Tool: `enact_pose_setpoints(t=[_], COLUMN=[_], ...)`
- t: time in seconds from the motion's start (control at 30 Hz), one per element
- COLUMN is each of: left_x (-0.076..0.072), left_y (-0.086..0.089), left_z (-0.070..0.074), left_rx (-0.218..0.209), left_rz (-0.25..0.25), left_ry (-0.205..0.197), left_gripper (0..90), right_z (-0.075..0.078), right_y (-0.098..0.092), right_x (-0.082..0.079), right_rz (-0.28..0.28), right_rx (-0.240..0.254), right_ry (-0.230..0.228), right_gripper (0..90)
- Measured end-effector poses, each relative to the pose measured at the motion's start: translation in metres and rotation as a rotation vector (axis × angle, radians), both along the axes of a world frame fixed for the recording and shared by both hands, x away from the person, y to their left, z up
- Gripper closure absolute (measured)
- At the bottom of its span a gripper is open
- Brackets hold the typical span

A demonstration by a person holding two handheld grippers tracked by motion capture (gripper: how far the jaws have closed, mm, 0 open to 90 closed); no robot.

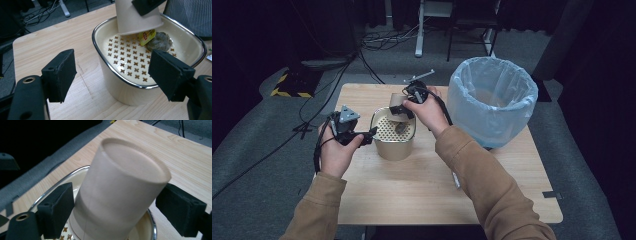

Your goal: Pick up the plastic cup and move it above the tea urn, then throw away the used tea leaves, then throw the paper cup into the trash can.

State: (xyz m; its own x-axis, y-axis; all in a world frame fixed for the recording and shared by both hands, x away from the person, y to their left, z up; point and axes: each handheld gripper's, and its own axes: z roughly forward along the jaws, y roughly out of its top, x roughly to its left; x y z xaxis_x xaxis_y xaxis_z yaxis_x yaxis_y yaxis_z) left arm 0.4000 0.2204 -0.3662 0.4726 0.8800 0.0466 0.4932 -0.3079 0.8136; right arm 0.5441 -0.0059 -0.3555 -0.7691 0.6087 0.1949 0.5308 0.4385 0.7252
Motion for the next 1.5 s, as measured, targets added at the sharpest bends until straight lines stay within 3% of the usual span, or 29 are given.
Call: enact_pose_setpoints(t=[0.07,0.2,0.27,0.37,0.53,0.57,0.77,0.97,1.23,1.33,1.5], left_x=[-0.001,-0.002,-0.002,-0.001,-0.002,-0.003,-0.007,-0.015,-0.023,-0.026,-0.028], left_y=[0.0,0.001,0.001,-0.002,-0.005,-0.005,-0.007,-0.005,0.0,0.003,0.004], left_z=[-0.001,-0.002,-0.001,-0.002,-0.002,-0.002,0.001,0.001,0.0,-0.001,-0.001], left_rx=[-0.011,-0.006,-0.005,-0.011,-0.008,-0.013,-0.007,-0.024,-0.027,-0.035,-0.038], left_rz=[0.003,0.001,0.001,0.002,-0.009,-0.004,-0.008,-0.003,-0.008,-0.005,-0.008], left_ry=[0.002,0.005,0.006,0.003,0.005,0.001,-0.001,-0.009,-0.008,-0.013,-0.009], left_gripper=[22.6,22.6,22.7,22.7,22.6,22.7,22.7,22.6,22.6,22.5,22.5], right_z=[-0.003,-0.002,0.001,0.005,0.012,0.015,0.024,0.039,0.045,0.053,0.063], right_y=[0.008,0.011,0.01,0.006,-0.001,-0.002,-0.005,-0.009,-0.015,-0.024,-0.033], right_x=[-0.003,-0.006,-0.01,-0.013,-0.017,-0.02,-0.03,-0.043,-0.048,-0.05,-0.052], right_rz=[0.018,0.041,0.038,0.041,0.044,0.061,0.08,0.113,0.11,0.099,0.083], right_rx=[-0.022,-0.035,-0.064,-0.065,-0.027,0.003,0.03,0.081,0.128,0.172,0.202], right_ry=[-0.018,-0.064,-0.076,-0.095,-0.104,-0.116,-0.128,-0.189,-0.219,-0.252,-0.259], right_gripper=[23.4,29.6,29.9,30.3,30.3,30.2,30.1,29.9,29.8,29.8,29.8])
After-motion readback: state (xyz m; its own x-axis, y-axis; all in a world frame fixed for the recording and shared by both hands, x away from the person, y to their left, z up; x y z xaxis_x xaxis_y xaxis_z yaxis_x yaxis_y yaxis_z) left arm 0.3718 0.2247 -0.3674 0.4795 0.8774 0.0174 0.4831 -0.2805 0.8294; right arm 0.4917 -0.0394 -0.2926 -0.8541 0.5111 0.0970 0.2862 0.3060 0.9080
